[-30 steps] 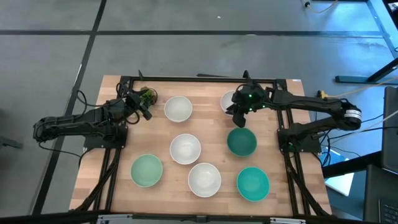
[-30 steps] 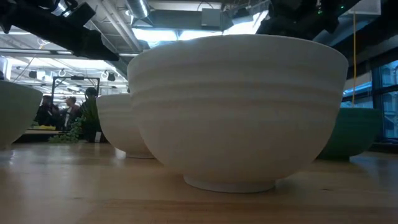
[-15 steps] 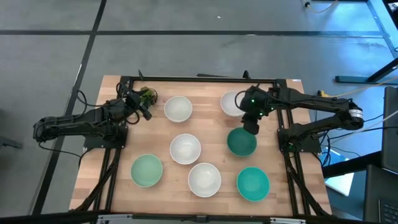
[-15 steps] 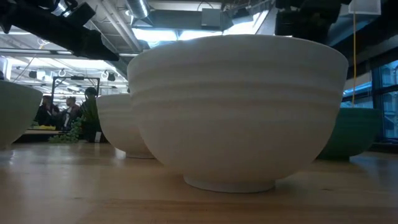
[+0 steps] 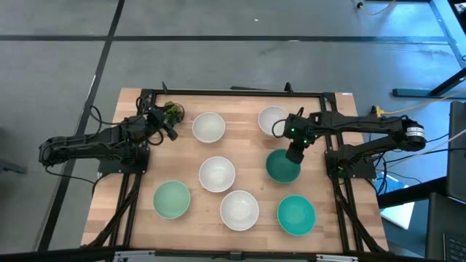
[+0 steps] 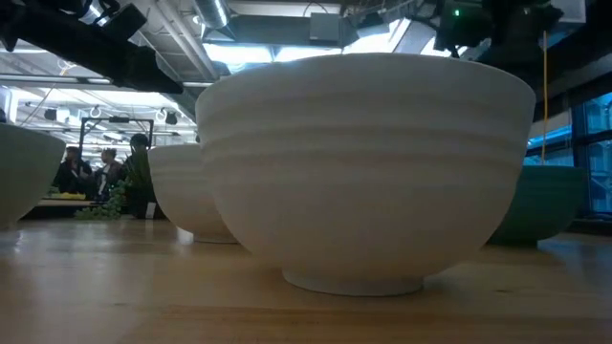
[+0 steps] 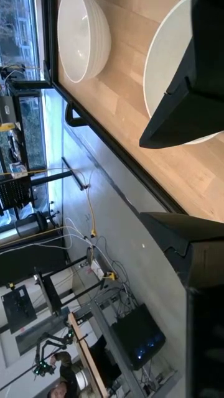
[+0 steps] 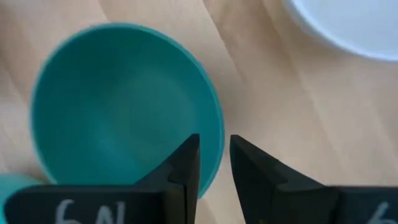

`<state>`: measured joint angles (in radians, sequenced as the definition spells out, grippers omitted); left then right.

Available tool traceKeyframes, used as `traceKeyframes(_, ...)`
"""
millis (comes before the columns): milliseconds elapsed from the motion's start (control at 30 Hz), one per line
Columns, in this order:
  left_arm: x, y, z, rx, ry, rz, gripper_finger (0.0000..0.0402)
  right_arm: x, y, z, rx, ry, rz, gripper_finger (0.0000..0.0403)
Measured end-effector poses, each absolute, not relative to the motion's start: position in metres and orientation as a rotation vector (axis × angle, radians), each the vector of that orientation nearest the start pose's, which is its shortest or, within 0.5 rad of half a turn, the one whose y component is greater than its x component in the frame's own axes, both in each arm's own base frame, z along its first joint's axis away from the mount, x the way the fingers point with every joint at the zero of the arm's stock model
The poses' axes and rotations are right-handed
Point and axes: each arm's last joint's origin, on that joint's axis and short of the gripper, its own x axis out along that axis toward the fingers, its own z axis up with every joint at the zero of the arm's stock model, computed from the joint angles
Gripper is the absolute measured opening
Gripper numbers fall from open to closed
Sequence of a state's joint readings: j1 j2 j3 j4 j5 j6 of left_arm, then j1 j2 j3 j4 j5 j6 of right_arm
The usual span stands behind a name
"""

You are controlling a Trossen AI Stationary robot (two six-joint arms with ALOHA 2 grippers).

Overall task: Nest bowls inside each other
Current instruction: Stack the dark green bowl on top of the white bowl

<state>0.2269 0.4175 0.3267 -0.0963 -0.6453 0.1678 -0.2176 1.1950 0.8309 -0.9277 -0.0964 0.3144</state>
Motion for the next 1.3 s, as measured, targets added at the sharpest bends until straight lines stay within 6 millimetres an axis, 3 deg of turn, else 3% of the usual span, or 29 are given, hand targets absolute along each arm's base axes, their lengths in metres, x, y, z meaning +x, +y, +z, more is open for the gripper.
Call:
traceKeyframes(267,0.11,0.043,0.231,0.197,0.262,0.852,0.0173,0.19,-0.039,0.203,0.505,1.281,-0.314,0.009)
traceKeyframes(1300,0.11,0.043,0.231,0.196,0.262,0.853,0.0173,0.188,-0.039,0.203,0.505,1.295,-0.357,0.009)
